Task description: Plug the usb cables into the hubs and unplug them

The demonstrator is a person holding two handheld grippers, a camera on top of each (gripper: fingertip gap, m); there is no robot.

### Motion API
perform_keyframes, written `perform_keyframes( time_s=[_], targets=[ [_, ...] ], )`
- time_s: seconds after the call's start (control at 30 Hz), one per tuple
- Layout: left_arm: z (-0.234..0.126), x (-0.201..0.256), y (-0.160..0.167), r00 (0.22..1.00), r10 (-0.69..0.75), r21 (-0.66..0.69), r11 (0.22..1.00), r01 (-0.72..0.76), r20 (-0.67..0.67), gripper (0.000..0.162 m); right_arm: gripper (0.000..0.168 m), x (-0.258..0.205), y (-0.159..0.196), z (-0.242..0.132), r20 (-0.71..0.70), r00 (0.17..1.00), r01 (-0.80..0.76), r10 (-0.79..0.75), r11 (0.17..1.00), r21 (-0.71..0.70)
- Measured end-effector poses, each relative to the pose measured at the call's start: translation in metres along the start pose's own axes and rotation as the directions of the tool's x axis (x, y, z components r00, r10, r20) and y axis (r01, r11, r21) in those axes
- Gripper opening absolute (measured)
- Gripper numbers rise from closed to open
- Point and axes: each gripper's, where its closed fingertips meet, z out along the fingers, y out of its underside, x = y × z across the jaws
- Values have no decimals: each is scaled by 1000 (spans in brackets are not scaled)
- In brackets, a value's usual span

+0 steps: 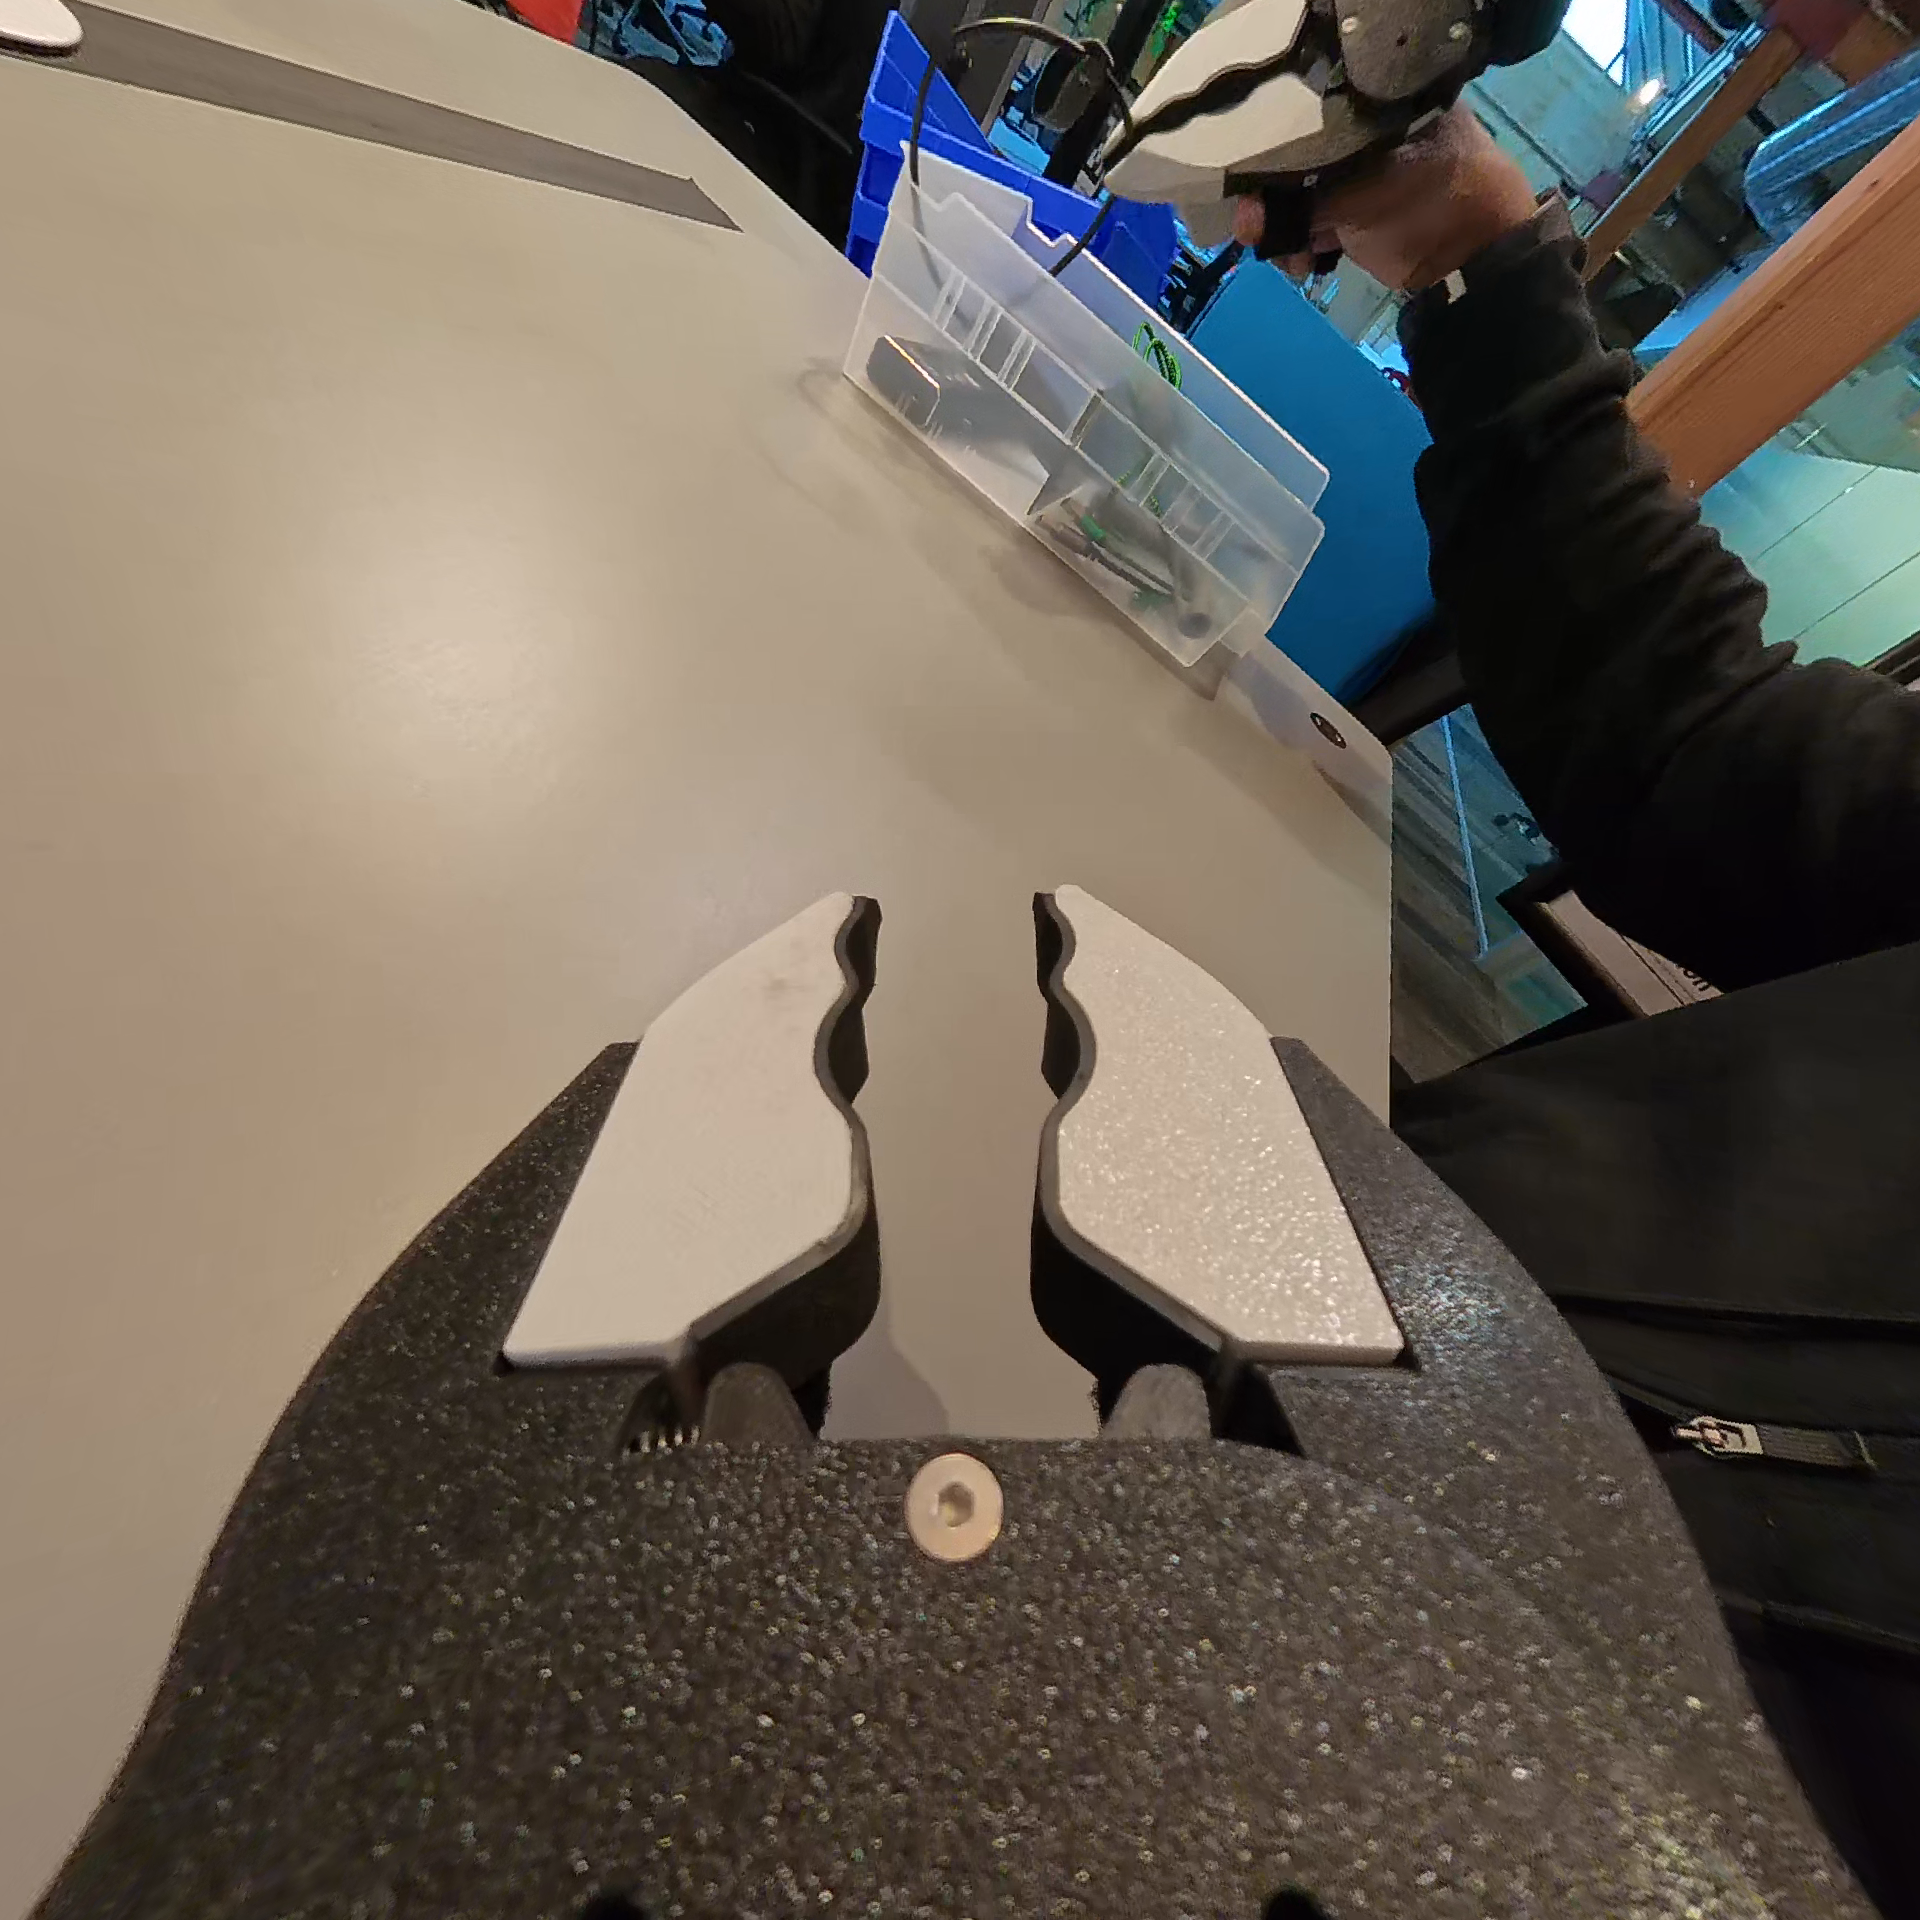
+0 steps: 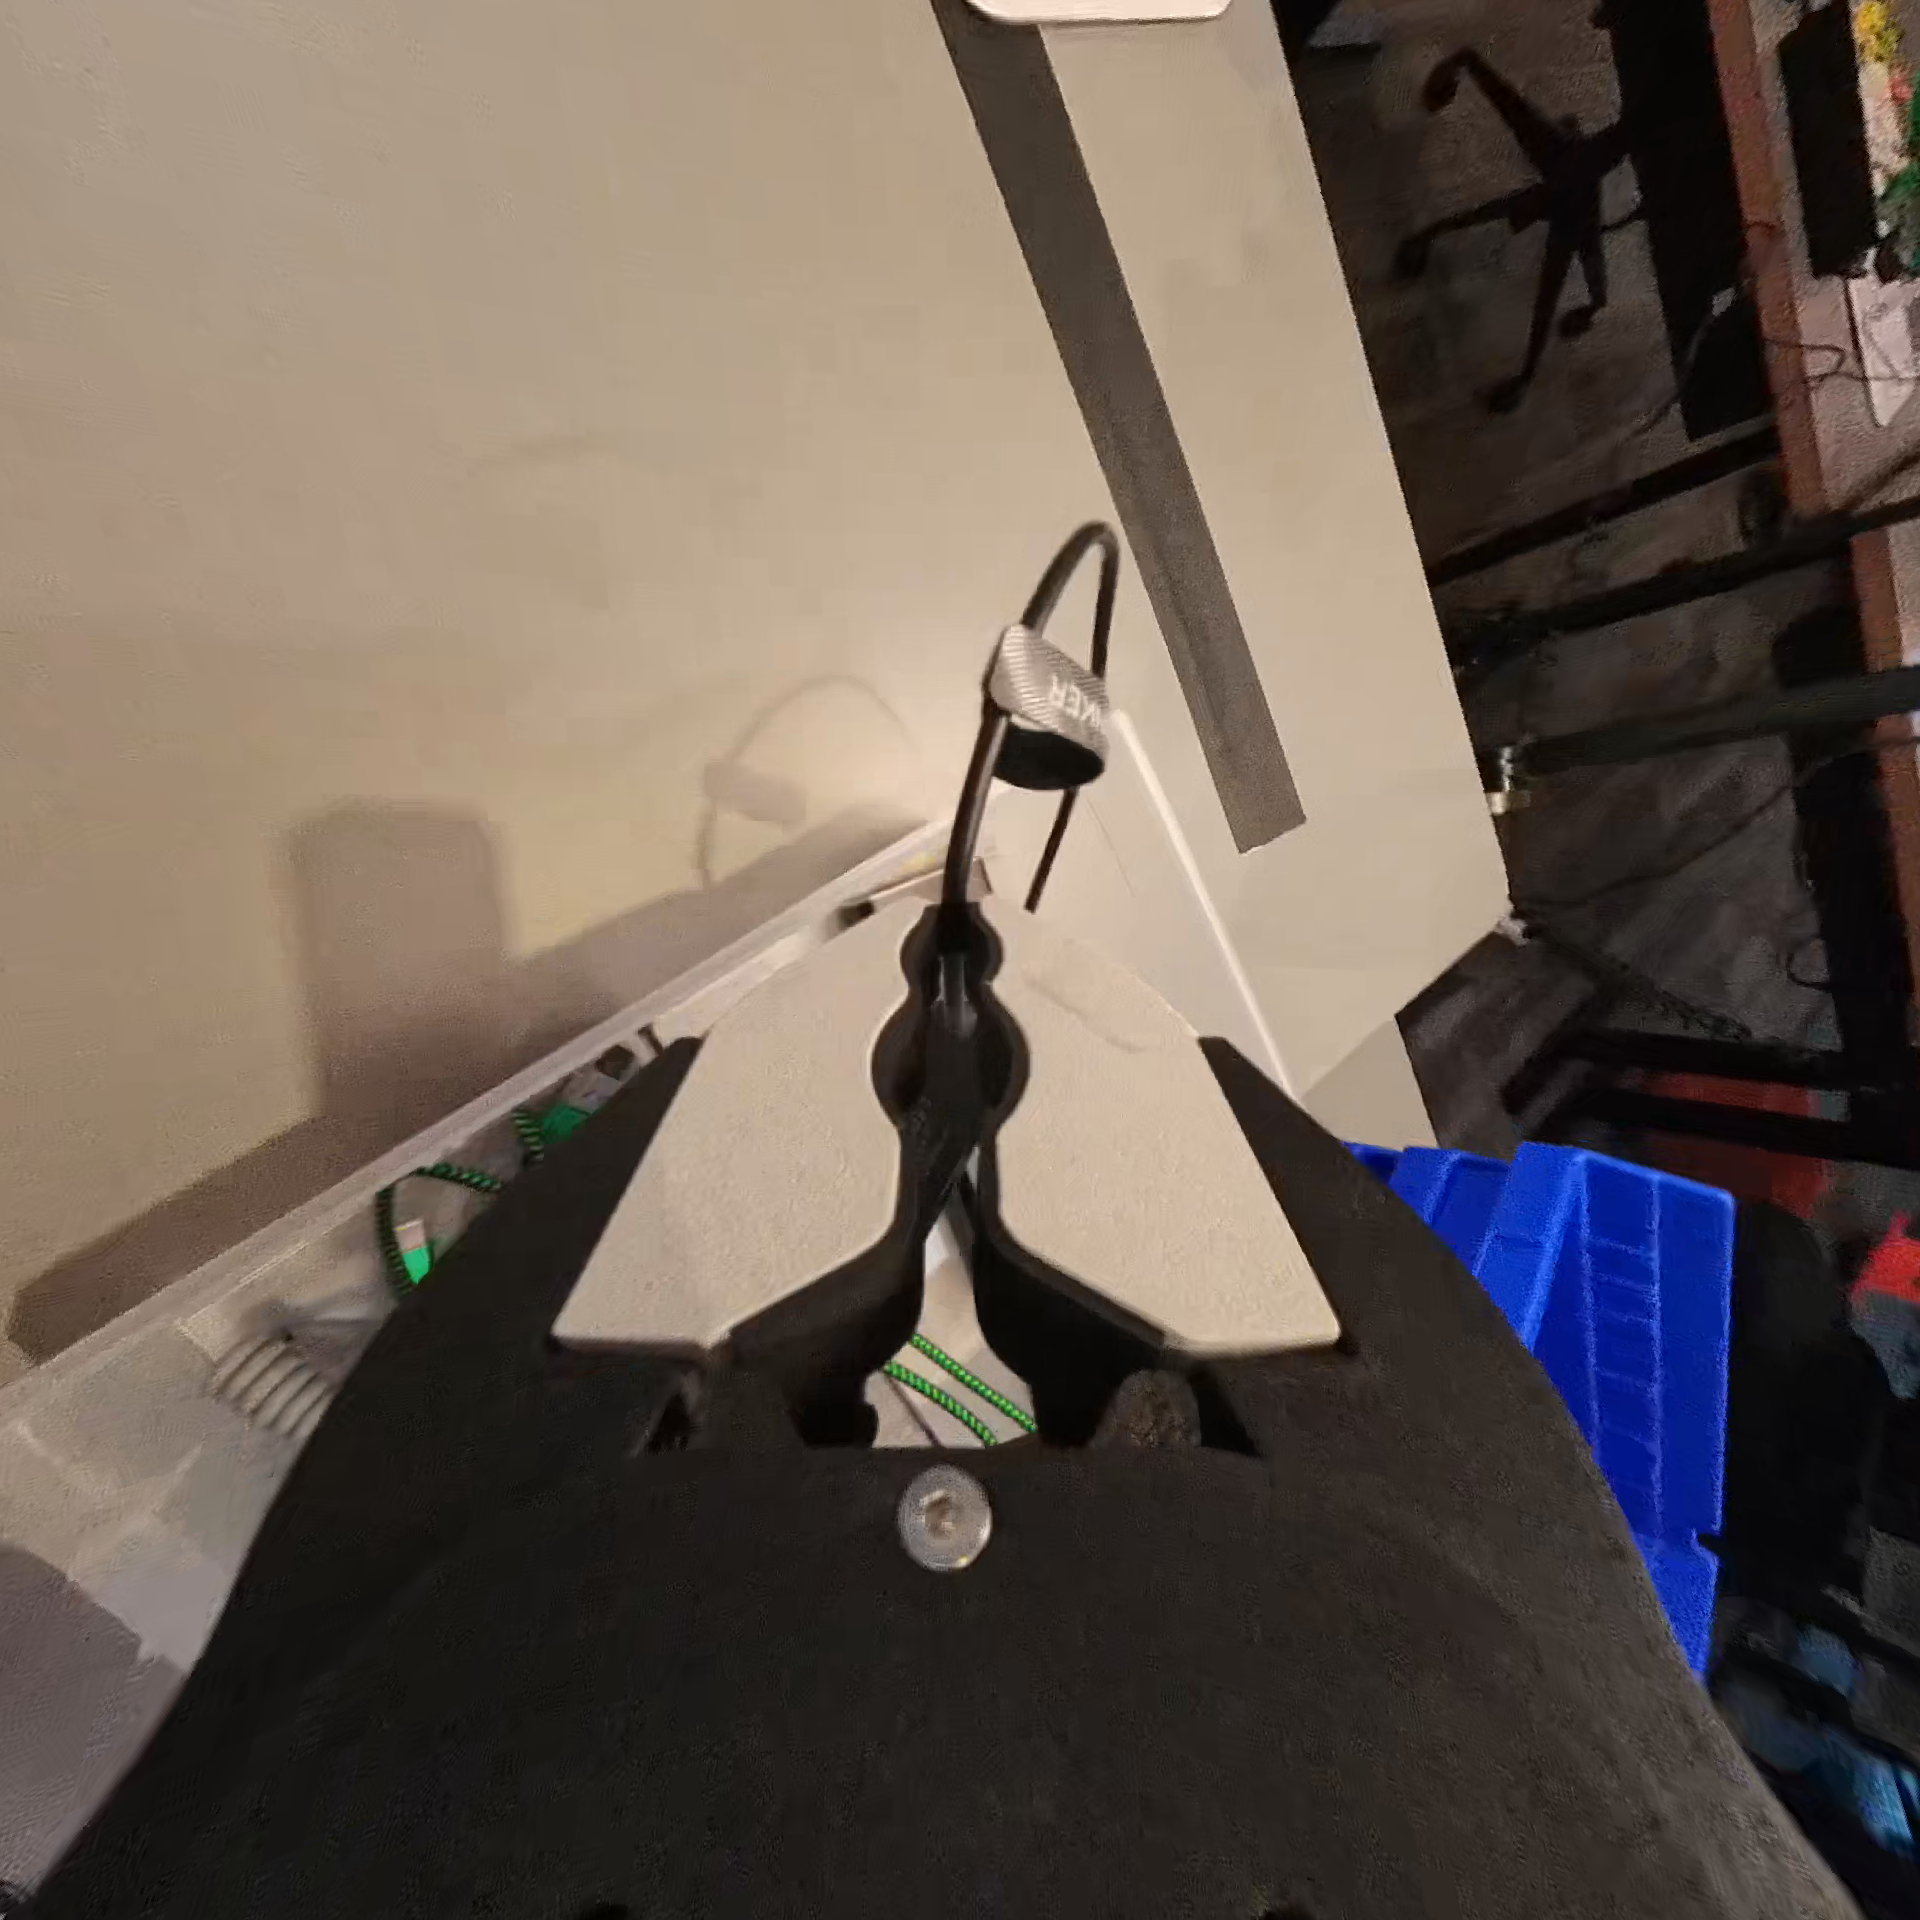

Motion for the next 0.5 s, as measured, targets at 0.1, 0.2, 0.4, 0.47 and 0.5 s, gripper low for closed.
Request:
perform_keyframes(
  time_s=[0.1,0.2,0.4,0.47,0.5],
  targets=[
    [-2,-2,-1,1000,-2,5,1000,2,6,29,2,13,23,11,-17,996,-87,86,992,-89],
    [-1,-1,1,1000,8,-9,1000,-8,6,30,3,14,55,19,-3,984,-173,176,966,-191],
    [1,2,0,1000,13,-14,1000,-13,-7,30,3,-14,78,22,104,973,-180,207,957,-227],
    [-1,1,-1,1000,10,-2,1000,-10,-8,30,20,-16,78,17,93,969,-206,230,955,-212],
    [-2,1,-3,1000,10,7,1000,-10,-6,30,28,-16,81,14,78,967,-221,242,951,-218]
  ],
)
